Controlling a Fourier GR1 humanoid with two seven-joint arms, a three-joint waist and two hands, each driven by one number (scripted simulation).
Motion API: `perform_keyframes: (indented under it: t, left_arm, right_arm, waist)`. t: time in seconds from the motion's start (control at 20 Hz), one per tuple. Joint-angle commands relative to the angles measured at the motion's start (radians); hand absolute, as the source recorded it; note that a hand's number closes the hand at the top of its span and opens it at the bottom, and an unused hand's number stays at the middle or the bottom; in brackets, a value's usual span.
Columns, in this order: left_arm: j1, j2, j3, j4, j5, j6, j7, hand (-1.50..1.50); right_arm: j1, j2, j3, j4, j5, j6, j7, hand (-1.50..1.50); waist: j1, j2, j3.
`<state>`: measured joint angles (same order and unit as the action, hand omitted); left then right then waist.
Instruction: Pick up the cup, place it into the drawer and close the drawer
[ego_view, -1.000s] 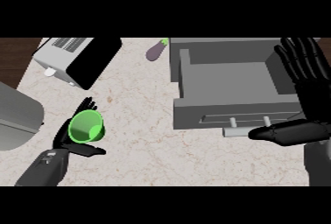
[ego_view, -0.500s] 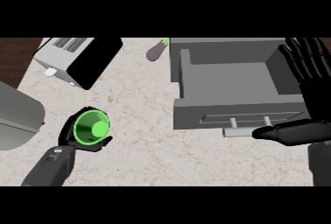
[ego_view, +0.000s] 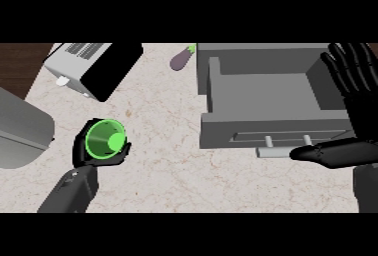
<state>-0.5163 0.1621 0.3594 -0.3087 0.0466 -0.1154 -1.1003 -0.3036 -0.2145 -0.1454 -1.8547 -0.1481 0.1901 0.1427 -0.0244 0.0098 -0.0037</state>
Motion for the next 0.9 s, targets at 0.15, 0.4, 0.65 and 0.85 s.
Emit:
perform_keyframes:
  t: [0.15, 0.4, 0.65, 0.85]
  left_arm:
    - [-0.098, -0.053, -0.029, -0.077, 0.005, -0.055, -0.036, 1.5]
    - [-0.185, -0.095, -0.075, -0.187, 0.002, -0.026, 0.075, 1.5]
    - [-0.289, -0.159, -0.146, -0.363, 0.006, 0.028, 0.301, 1.5]
    - [-0.326, -0.161, -0.191, -0.523, 0.035, 0.051, 0.501, 1.5]
  right_arm:
    - [0.031, -0.019, -0.008, -0.008, -0.021, 0.029, 0.017, -1.5]
    - [-0.007, -0.037, -0.041, 0.014, -0.019, 0.021, 0.003, -1.5]
    - [0.054, -0.002, -0.015, 0.005, 0.039, -0.011, -0.028, -1.5]
    - [0.081, -0.008, -0.017, -0.017, 0.035, -0.001, -0.021, -1.5]
  waist:
    - [0.01, -0.009, 0.003]
    - [0.021, -0.012, 0.004]
    - [0.031, -0.021, 0.005]
    - [0.039, -0.024, 0.005]
